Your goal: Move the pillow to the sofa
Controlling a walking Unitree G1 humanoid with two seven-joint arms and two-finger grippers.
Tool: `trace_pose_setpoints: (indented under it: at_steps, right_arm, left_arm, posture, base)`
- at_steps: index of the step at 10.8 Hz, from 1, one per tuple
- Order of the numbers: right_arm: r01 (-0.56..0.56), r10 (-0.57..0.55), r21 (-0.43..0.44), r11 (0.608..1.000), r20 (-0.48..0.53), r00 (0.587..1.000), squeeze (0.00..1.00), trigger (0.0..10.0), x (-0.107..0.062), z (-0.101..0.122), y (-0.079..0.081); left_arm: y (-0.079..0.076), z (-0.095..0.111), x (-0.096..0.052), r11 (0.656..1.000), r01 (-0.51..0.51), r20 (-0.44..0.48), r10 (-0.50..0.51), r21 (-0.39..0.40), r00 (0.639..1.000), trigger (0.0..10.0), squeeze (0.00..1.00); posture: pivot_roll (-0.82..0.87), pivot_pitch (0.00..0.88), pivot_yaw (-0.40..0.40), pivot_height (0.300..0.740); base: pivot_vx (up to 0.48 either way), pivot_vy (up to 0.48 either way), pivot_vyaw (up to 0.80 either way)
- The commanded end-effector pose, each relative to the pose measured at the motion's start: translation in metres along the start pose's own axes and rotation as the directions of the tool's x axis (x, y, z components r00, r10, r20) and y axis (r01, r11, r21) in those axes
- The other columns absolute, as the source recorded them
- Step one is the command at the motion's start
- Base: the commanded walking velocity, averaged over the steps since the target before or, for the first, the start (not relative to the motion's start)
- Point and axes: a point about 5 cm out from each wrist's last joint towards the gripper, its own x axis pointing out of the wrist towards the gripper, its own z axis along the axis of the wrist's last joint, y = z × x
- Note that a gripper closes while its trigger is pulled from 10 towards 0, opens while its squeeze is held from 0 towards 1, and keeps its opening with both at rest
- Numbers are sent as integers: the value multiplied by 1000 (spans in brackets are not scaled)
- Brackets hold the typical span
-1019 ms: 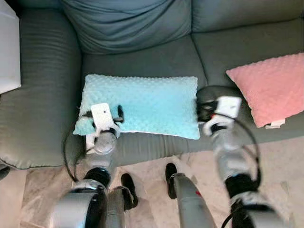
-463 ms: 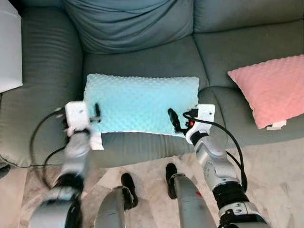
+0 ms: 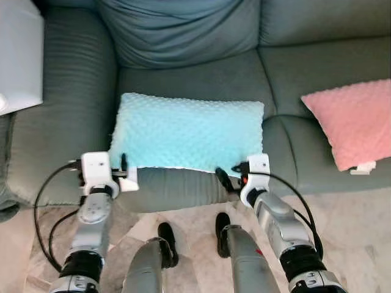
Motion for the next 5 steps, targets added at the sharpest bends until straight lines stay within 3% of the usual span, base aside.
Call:
trace_pose_setpoints:
  at_steps: [1,4,5]
  right_arm:
    - [34,-38,-38,999,-108,993,0,10000,-8,-31,-6]
    - [147,-166,-174,974,-101,981,0,10000,-11,-37,-27]
    - [171,-189,-178,969,-95,977,0,10000,-12,-38,-31]
  left_arm:
    - [1,-12,-8,1000,1,-53,0,5,999,10000,0]
    - [-8,-10,-12,999,46,-72,-47,-15,996,10000,0]
    - [-8,-11,-14,999,49,-77,-50,-17,996,10000,0]
  posture:
    - [-164,420,63,740]
    - [-149,428,73,740]
    - [-144,431,74,740]
  base:
    - [0,0,0]
    - [0,0,0]
    - [0,0,0]
